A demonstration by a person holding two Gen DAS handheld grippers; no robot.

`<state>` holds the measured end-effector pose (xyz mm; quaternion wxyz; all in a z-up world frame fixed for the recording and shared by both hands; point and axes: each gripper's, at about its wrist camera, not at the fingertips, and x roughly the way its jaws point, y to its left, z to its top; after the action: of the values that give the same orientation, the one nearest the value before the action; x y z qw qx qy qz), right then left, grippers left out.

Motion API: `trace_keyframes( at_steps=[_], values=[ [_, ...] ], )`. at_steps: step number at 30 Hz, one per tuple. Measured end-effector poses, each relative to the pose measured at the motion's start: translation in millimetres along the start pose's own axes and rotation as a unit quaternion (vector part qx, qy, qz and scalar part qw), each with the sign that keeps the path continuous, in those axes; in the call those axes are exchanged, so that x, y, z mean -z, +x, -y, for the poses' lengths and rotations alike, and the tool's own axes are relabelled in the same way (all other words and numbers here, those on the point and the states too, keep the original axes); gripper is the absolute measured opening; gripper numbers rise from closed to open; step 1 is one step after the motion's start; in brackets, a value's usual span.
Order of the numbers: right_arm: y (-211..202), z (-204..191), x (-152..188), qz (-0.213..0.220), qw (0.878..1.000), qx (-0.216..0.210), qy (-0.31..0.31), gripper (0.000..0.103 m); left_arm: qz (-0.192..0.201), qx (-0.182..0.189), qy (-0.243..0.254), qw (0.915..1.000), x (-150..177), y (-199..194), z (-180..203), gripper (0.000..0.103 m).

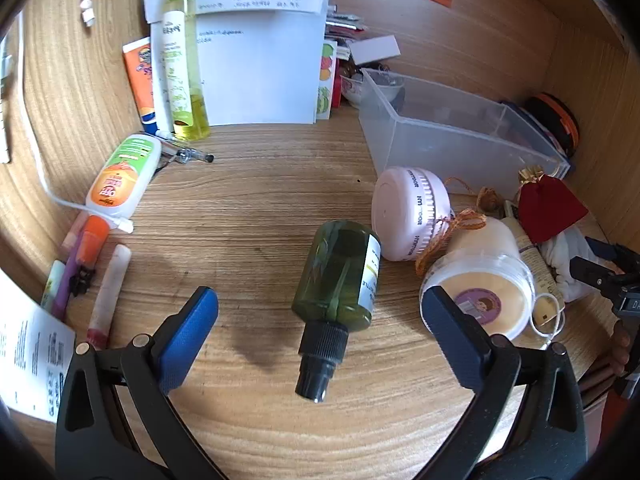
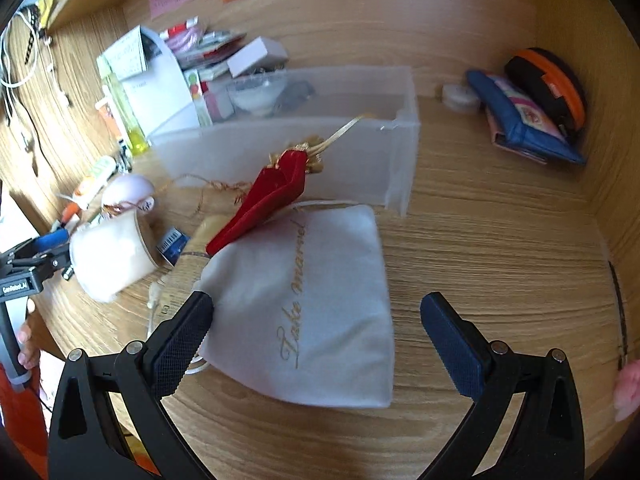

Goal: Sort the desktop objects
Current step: 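Close the left gripper on the green spray bottle while the right grips the white pouch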

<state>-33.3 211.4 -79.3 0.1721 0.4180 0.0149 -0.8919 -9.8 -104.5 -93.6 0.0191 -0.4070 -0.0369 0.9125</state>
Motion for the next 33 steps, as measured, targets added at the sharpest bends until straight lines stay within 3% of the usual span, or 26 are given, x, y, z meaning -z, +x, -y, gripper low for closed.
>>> trace_keyframes(
  at_steps=[8,12,15,18,19,23,29,33],
  values=[
    [20,1,-7,-0.041,0.998,-0.037,-0.003,0.103,-0.013,0.001,0.019,0.9997,-8,11,5,0.103],
    [26,2,-5,-0.047,0.998,-0.051,0.001,0.102,-0.024,0.009,0.024,0.9994,-12,15,6,0.083],
    [26,0,-3,-0.040,0.998,-0.050,-0.008,0.100,-0.033,0.009,0.024,0.9991,-13,21,7,0.076],
    [24,-3,-1,-0.034,0.997,-0.060,-0.019,0.083,-0.040,0.017,0.020,0.9989,-13,24,6,0.068],
    [23,-3,-2,-0.034,0.997,-0.069,-0.021,0.072,-0.040,0.018,0.020,0.9988,-14,25,6,0.067],
    [20,-8,0,-0.023,0.997,-0.063,-0.032,0.065,-0.037,0.016,0.020,0.9990,-15,25,6,0.064],
    [12,-8,1,-0.001,0.997,-0.067,-0.025,0.045,-0.035,0.035,0.020,0.9986,-19,24,6,0.047],
    [7,1,1,0.002,0.997,-0.075,-0.007,0.040,-0.035,0.040,0.014,0.9985,-21,23,6,0.041]
  ],
)
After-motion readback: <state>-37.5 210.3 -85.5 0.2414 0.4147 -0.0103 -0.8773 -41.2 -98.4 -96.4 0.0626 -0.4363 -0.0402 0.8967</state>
